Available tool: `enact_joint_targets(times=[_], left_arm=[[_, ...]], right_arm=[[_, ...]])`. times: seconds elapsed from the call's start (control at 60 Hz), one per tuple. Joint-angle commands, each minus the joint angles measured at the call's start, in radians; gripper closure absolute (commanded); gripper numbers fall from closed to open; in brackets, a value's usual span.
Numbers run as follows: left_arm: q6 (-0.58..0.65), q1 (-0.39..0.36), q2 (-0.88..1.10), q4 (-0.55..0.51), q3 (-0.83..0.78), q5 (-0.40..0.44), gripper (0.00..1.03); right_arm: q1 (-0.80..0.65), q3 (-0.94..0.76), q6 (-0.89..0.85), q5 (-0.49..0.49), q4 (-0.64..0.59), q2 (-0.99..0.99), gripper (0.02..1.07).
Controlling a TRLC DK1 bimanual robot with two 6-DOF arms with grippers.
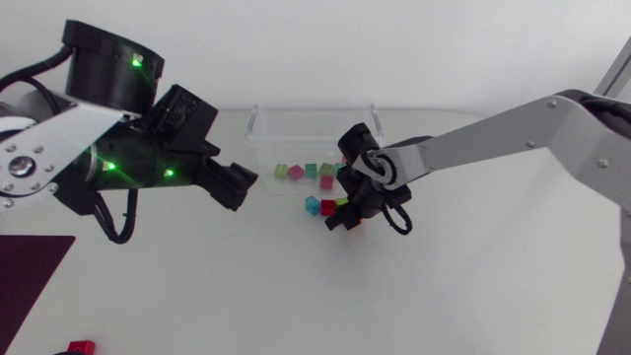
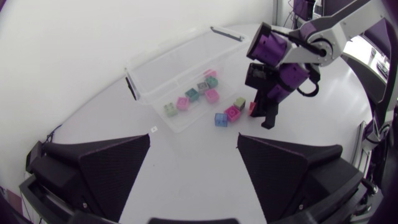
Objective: Pick up the duplo bricks and place them in the container
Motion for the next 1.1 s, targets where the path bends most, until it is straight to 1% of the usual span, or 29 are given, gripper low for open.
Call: enact_joint_targets(times=[0.0,0.133,0.233,0.433,0.65,0.833,1.0,1.083], left_arm=[[0.041,-0.01,-0.007,-0.004,-0.038,0.022,0.05],[0.073,-0.01,0.035,-0.002,-0.058,0.058,0.05],[0.092,-0.01,0.09,0.021,-0.075,0.081,0.05],[0.095,-0.017,0.183,0.096,-0.09,0.091,0.05],[0.101,-0.017,0.274,0.159,-0.082,0.116,0.05],[0.101,-0.022,0.331,0.203,-0.082,0.116,0.05],[0.09,-0.039,0.383,0.274,-0.078,0.116,0.05],[0.085,-0.054,0.42,0.284,-0.062,0.116,0.05]], right_arm=[[-0.01,-0.054,0.003,0.002,-0.015,-0.094,0.78],[-0.038,-0.087,-0.011,0.006,-0.021,-0.218,0.78],[-0.064,-0.08,-0.019,0.004,-0.029,-0.306,0.78],[-0.076,-0.01,-0.017,0.004,-0.027,-0.365,0.78],[-0.072,0.096,-0.011,0.004,0.003,-0.335,0.78],[-0.069,0.167,-0.014,0.002,0.049,-0.286,0.78],[-0.073,0.252,-0.017,0.004,0.077,-0.192,0.77],[-0.079,0.309,-0.027,0.002,0.08,-0.129,0.76]])
